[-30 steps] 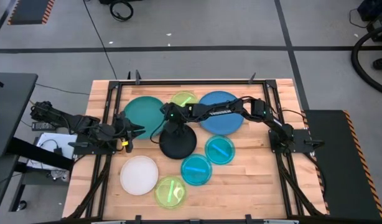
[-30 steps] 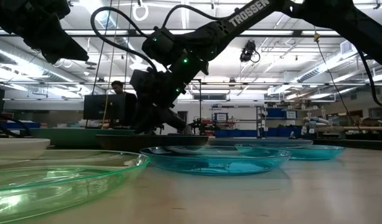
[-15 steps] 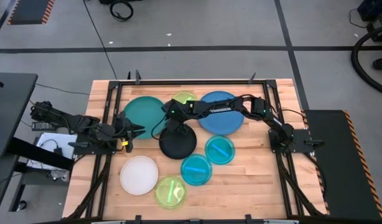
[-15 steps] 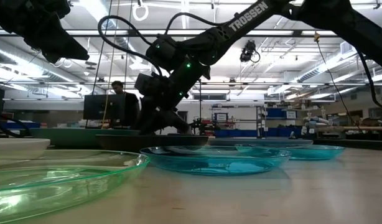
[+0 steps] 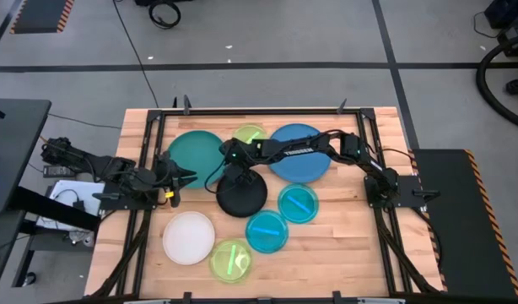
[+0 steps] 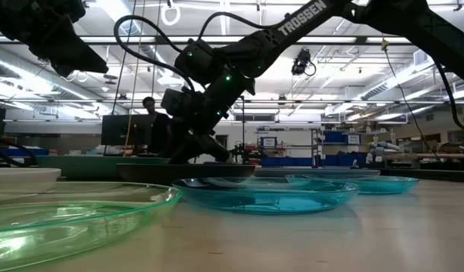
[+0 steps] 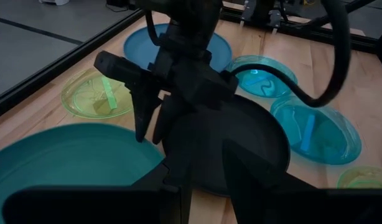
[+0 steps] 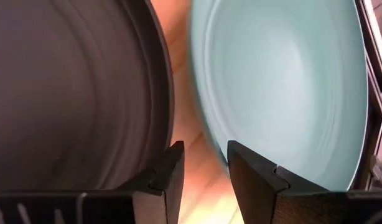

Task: Stack plastic plates
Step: Stack the green plate on top of the blue plate

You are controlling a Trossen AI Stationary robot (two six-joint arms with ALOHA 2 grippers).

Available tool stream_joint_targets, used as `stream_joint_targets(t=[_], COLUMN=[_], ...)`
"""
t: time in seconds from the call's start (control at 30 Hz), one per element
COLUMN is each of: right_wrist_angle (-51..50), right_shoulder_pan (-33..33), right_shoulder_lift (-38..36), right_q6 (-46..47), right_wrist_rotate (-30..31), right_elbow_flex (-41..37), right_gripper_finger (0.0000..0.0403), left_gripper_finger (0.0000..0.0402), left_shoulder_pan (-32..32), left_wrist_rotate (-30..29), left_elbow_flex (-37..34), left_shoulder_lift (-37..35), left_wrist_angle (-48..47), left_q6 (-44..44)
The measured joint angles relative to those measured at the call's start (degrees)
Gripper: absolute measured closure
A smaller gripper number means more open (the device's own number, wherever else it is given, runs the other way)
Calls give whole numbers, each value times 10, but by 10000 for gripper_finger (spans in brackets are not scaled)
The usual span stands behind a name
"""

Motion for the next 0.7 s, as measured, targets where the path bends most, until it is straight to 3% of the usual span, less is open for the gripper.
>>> stream_joint_targets(t=[0.53, 0.7], right_wrist_angle=[-1, 1], right_shoulder_pan=[8, 14], right_shoulder_lift=[0, 0], right_q6=[17, 17], right_wrist_rotate=[7, 42], right_elbow_flex=[0, 0], right_gripper_finger=[354, 369], left_gripper_finger=[311, 311], left_shoulder_pan=[0, 0], left_wrist_rotate=[0, 0], left_elbow_flex=[0, 0], left_shoulder_lift=[0, 0], left_wrist_angle=[0, 0], left_q6=[0, 0])
